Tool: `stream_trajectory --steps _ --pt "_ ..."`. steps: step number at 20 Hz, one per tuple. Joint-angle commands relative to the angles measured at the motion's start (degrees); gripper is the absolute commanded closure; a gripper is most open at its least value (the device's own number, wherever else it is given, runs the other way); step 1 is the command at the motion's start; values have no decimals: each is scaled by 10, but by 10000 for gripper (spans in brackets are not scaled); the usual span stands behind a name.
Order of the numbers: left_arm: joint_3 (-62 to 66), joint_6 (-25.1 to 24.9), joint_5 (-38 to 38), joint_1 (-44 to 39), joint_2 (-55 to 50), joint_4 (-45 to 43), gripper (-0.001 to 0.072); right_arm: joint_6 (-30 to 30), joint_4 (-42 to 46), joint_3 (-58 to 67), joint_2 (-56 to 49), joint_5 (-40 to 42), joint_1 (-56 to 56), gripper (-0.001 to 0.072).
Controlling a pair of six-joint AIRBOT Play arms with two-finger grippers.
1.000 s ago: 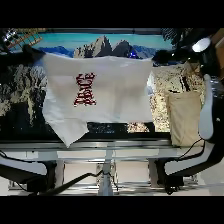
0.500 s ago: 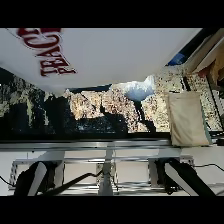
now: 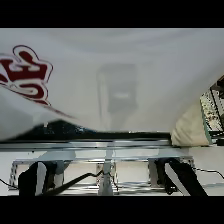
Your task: Fold the clothes and pants, and hang the long-sleeved shirts on hangers.
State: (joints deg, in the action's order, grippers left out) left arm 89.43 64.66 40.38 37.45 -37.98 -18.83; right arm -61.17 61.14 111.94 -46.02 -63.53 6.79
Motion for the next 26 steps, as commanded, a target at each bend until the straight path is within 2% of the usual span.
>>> stream_trajectory --steps 1,4,6,8,10,11,14,16,19,21,23,26 --pt "-96 34 94 -13 -57 0 706 -21 -1 0 -73 -65 0 700" --pt "-198 -24 104 -59 -124 0 705 -39 -15 -28 -198 -135 -1 699" --pt "-244 -84 101 -97 -191 0 705 -39 -16 -77 -274 -125 0 699" --pt "-266 -130 88 -122 -275 0 704 -38 -16 -130 -348 -72 -1 699" --pt "-267 -156 61 -138 -371 10 705 -37 -16 -167 -427 13 -2 698" --pt "-267 -176 40 -145 -418 34 705 -37 -18 -172 -467 52 -5 698" --pt "-262 -289 2 -169 -526 162 706 -37 -24 -171 -574 167 -19 698" --pt "-240 -320 1 -186 -572 214 706 -37 -25 -171 -606 213 -28 698" --pt "-202 -319 1 -201 -600 219 706 -37 -27 -169 -610 226 -33 698" --pt "-198 -309 9 -201 -598 218 706 -37 -25 -156 -610 193 -33 699" --pt "-198 -246 41 -184 -598 165 706 -37 -23 -140 -610 133 -30 698" --pt "-198 -127 134 -138 -598 20 706 -56 -7 -129 -608 5 -25 698"
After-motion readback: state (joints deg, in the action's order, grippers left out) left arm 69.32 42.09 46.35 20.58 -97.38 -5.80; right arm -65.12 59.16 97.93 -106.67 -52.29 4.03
